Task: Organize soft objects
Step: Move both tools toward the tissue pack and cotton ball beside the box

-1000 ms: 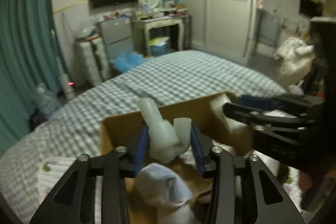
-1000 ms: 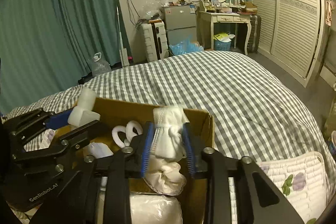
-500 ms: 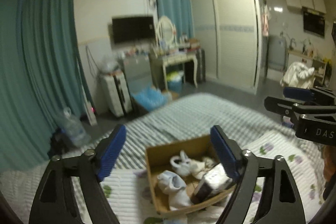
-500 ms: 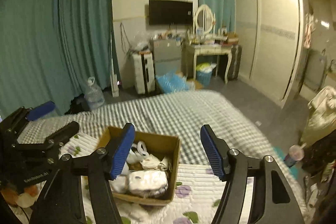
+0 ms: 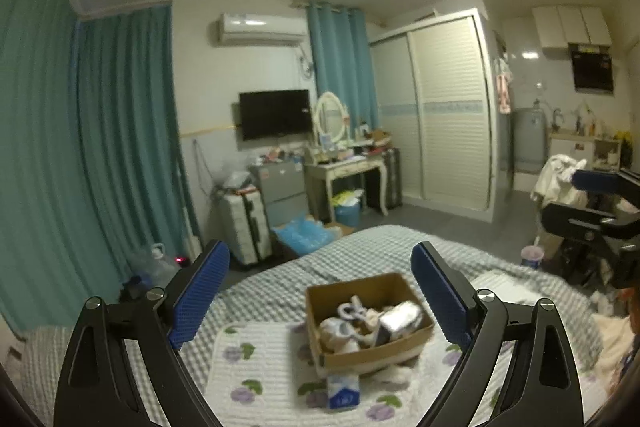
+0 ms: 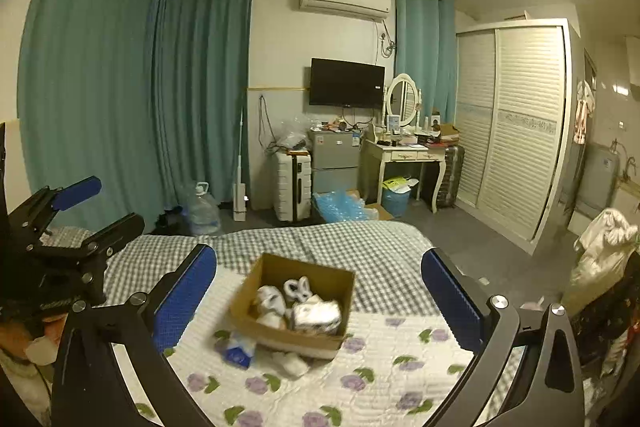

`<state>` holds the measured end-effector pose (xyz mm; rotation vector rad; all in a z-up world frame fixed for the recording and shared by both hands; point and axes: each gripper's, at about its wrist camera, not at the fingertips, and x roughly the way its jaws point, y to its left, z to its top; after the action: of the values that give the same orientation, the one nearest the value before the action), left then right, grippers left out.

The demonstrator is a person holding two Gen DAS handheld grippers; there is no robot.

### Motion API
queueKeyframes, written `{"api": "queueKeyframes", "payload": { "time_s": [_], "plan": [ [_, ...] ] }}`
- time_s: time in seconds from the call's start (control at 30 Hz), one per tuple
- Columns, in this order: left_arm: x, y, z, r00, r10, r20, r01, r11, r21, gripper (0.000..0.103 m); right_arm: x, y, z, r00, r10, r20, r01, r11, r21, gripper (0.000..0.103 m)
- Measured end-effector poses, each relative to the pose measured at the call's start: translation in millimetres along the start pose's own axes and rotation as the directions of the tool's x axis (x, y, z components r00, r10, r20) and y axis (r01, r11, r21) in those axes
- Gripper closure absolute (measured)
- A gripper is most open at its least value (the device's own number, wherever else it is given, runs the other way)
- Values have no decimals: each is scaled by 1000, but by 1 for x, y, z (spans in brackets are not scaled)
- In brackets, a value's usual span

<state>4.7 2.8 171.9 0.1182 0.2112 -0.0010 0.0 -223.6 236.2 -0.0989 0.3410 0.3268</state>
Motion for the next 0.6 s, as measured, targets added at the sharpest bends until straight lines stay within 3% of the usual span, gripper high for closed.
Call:
{"api": "queueKeyframes", "payload": {
  "time_s": [0.07,0.2,0.33,0.47,0.6],
  "plan": [
    [-4,0,-17,1000,10,21,-10,1000,6,9,-6,4,-18,1000,20,19,-20,1000,14,0],
    [4,1,-55,1000,16,-21,-16,1000,1,9,0,12,-64,999,-12,46,11,1000,17,0],
    [30,-1,-97,992,-9,-125,6,1000,-23,9,32,21,-102,999,-8,31,8,1000,-7,0],
    [68,5,-137,974,-38,-222,7,990,-139,9,78,28,-136,999,-35,-24,34,998,-45,0],
    [105,-2,-181,953,-26,-303,-16,991,-135,9,132,21,-172,992,-15,-127,14,1000,-16,0]
  ]
}}
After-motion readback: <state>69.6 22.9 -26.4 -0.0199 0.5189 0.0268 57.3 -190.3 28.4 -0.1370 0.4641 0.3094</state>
